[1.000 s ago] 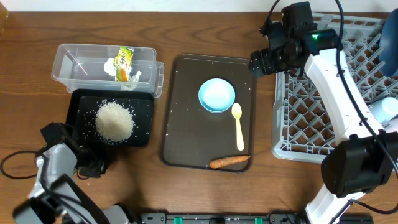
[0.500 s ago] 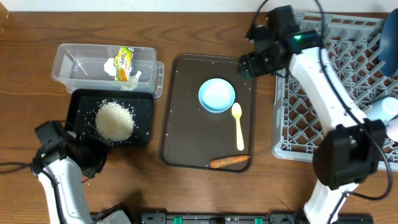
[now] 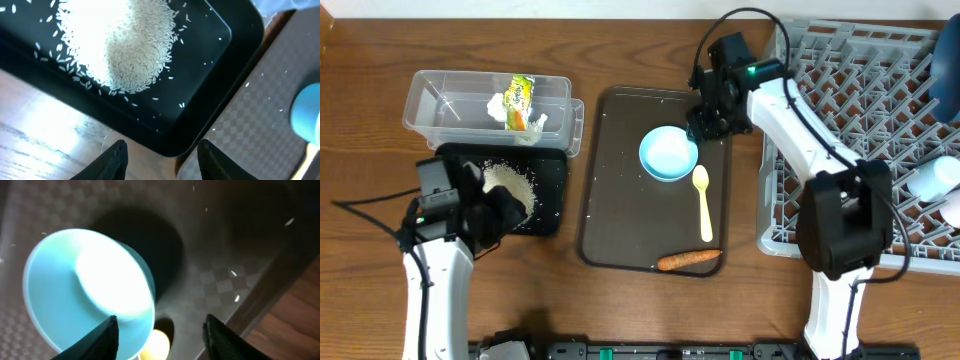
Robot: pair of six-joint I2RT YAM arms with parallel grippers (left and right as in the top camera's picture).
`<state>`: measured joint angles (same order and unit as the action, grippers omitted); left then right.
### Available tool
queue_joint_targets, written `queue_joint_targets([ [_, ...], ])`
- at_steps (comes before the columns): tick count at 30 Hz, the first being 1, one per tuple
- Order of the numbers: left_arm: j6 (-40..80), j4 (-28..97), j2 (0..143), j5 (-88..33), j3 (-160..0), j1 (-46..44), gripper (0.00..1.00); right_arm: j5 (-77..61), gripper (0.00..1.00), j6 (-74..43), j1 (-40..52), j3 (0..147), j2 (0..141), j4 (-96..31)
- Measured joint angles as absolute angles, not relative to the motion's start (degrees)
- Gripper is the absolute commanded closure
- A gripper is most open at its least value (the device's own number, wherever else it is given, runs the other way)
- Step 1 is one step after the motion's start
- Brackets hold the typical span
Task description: Sort waste into correct bins and load items into the dishwasher rack
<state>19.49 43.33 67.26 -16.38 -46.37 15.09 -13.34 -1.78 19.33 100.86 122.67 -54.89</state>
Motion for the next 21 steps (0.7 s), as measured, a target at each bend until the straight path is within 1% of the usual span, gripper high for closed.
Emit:
queue_joint_targets([
  [1,19.33,43.13,67.51,-16.05,-46.37,14.44,0.52,-13.37,0.48,-1.98,19.46,100.86,123.44,-54.87],
  [5,19.07,42.39,68.93,-15.25,-46.37,13.15,0.52,-13.34,0.57,-2.55,20.29,100.86,125.86,-54.83],
  [8,19.00,42.13,70.06,-14.85,-46.37,12.99,0.52,-13.30,0.73,-2.70,21.08,100.84,127.52,-54.81],
  [10,19.00,42.13,70.61,-14.79,-46.37,12.99,0.52,-13.39,0.86,-2.90,21.26,100.79,128.38,-54.85],
  [12,19.00,42.13,70.89,-14.63,-46.37,12.99,0.52,-13.28,0.92,-3.11,21.21,100.77,128.86,-54.83],
  [15,19.00,42.09,70.89,-14.61,-46.37,12.99,0.52,-12.40,0.94,-3.53,21.15,100.75,128.99,-54.85],
  [17,19.00,42.09,70.89,-14.61,-46.37,12.99,0.52,-11.88,0.98,-3.73,21.12,100.77,128.99,-54.81],
  [21,19.00,42.09,70.89,-14.61,-46.37,12.99,0.52,-11.42,0.99,-4.10,20.40,100.77,128.97,-54.83],
])
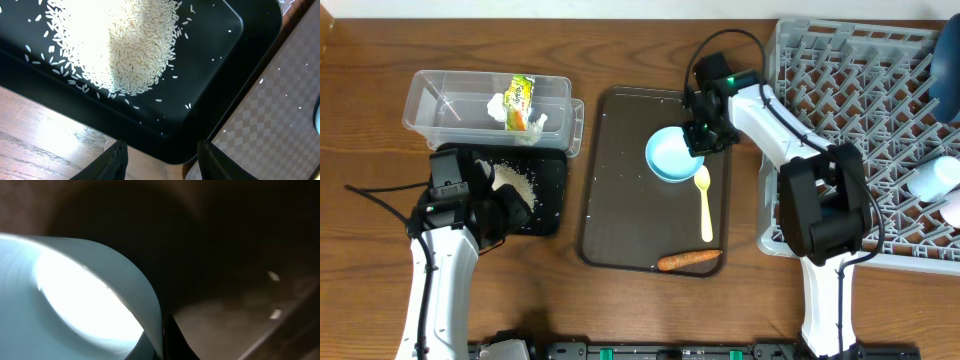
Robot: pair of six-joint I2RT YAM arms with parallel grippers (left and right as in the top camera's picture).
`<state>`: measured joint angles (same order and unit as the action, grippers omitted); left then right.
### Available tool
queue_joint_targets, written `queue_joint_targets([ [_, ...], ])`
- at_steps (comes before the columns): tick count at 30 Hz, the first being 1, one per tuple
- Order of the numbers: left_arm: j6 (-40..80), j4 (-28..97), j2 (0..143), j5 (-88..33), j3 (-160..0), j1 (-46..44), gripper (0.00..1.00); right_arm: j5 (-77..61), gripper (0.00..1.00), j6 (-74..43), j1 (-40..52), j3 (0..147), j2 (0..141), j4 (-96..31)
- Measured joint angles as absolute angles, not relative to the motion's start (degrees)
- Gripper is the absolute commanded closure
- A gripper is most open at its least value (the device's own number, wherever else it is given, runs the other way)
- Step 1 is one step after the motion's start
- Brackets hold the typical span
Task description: Sort waste into correct bins and load items into the dishwasher rack
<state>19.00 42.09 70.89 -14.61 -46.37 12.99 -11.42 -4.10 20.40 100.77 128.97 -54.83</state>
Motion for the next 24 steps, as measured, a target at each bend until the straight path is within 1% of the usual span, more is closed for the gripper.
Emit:
queue_joint_targets([
  [5,19.00,42.09,70.89,-14.61,-46.37,12.99,0.52,-9.21,0.99,-4.05,18.65,100.77,128.09,-55.00],
  [10,19.00,41.85,70.89,-14.63,-46.37,12.99,0.52,-2.59,0.99,-2.85,16.40,100.97,121.64,-53.84],
  [18,19.00,40.77,70.89,-14.61,-46.37,12.99,0.52,14.20,0.99,2.02,11.18,103.20,106.59,-47.33],
  [24,19.00,40.51,70.89,-14.61,-46.37,12.99,0.52,35.81,0.99,4.67,7.40,103.44,105.91,-43.42],
])
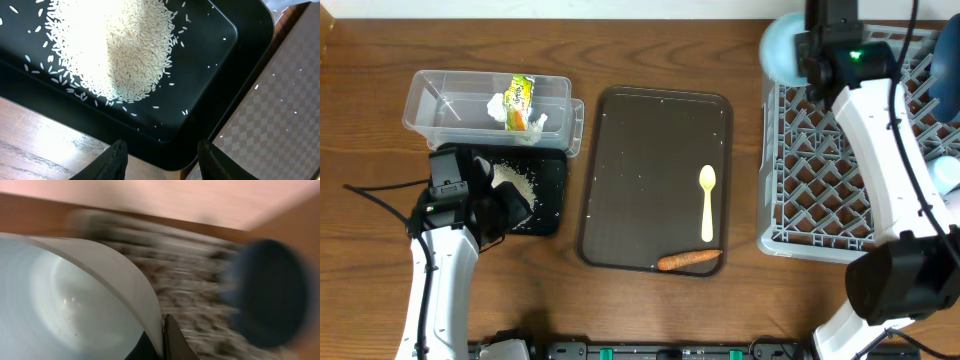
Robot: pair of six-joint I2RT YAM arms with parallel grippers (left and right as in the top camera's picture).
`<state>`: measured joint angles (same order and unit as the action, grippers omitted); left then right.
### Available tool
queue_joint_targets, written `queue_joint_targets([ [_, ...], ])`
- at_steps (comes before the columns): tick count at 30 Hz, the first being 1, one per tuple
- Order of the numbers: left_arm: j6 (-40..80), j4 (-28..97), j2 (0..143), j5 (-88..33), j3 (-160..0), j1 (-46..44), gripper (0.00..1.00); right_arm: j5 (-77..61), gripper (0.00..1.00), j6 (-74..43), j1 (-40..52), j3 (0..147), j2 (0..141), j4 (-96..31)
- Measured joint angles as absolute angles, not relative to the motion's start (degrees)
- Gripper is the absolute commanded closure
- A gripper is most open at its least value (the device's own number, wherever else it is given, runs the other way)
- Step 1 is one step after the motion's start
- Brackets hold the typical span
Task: Sort waste into correct bins and load items into the dishwasher rack
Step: 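Carry bowl right and place it into the dishwasher rack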
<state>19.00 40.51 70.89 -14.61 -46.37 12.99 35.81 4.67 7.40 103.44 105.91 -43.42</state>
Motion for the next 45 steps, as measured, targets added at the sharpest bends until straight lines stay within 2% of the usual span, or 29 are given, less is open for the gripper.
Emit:
queue_joint_targets([
  [6,19.00,40.38,70.89,-14.61,-46.37,12.99,0.52,57.71,0.99,5.50,3.42,103.42,109.45,-39.38],
  [11,19.00,40.25,70.89,-14.61,-46.37,12.99,0.52,63.79,0.99,5.69,0.82,103.42,112.51,-38.54],
  [21,19.00,40.23,70.89,-14.61,-46.37,12.99,0.52,66.72,0.99,7.22,-3.70,103.33,120.16,-39.09],
  [37,19.00,40.23,70.89,-14.61,-46.37,12.99,0.52,69.14,0.99,6.00,-1.74,99.90,122.80,-40.69],
  [41,19.00,40.23,70.89,-14.61,-46.37,12.99,0.52,69.73,0.94,3.88,-0.27,98.19,122.17,-41.78],
  [43,19.00,40.23,70.89,-14.61,-46.37,12.99,0.52,70.04,0.78,2.66,0.69,97.38,122.08,-42.87],
  [45,19.00,40.23,70.89,-14.61,-46.37,12.99,0.52,69.45,0.68,1.52,1.34,96.68,122.08,-44.88],
])
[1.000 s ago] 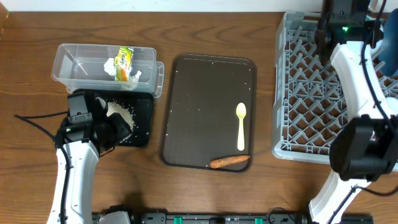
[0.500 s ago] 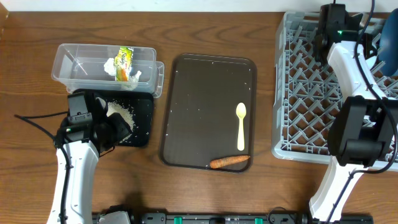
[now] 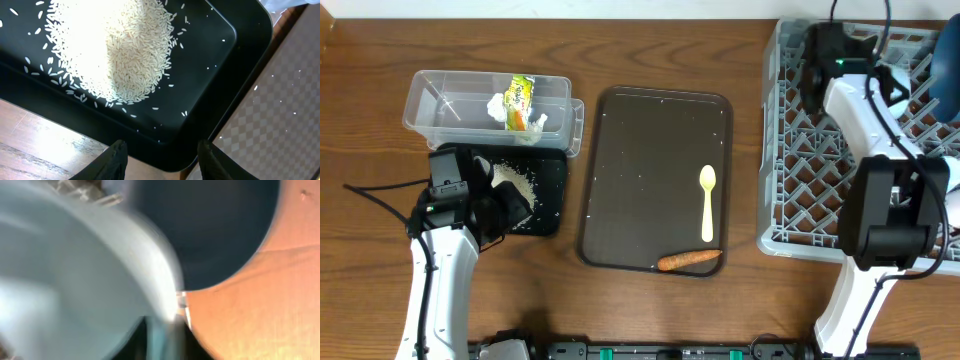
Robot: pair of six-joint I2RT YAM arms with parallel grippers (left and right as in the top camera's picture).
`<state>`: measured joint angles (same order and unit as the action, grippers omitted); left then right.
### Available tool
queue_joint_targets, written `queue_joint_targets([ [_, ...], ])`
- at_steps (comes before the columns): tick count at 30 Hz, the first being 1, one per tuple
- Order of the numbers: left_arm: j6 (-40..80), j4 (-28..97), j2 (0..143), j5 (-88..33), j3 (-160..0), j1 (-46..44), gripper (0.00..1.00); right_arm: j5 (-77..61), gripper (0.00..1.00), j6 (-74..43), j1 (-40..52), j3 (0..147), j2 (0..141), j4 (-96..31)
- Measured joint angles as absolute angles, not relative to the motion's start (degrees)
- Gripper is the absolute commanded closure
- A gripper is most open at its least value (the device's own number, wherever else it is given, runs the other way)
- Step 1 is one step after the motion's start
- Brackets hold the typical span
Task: Sort waste into correct bins and load items into the dishwasher rack
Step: 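Carry bowl right and place it into the dishwasher rack, then move right gripper back to the brown tray and grasp yellow spoon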
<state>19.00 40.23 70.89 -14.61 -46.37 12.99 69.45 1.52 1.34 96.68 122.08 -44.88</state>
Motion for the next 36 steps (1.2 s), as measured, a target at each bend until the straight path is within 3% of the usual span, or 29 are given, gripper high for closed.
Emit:
queue_joint_targets([
  [6,19.00,40.23,70.89,-14.61,-46.37,12.99,0.52,65.08,0.37,-1.13,3.73,94.78,122.63,-49.15],
  [15,19.00,40.25,70.89,-14.61,-46.37,12.99,0.52,57.17,0.27,-3.03,5.10,94.39,123.09,-50.85],
  [20,19.00,40.29,70.89,-14.61,-46.37,12.99,0.52,54.13,0.16,-3.68,4.99,94.37,121.32,-50.70],
  [24,19.00,40.32,70.89,-14.61,-46.37,12.99,0.52,45.15,0.15,-1.93,4.97,94.37,116.86,-49.87],
  [29,19.00,40.25,70.89,-14.61,-46.37,12.99,0.52,25.34,0.28,1.15,5.30,94.39,109.78,-51.16],
  [36,19.00,40.01,70.89,-14.61,-46.37,12.99,0.52,-1.61,0.23,-0.54,10.81,94.41,106.10,-55.33],
])
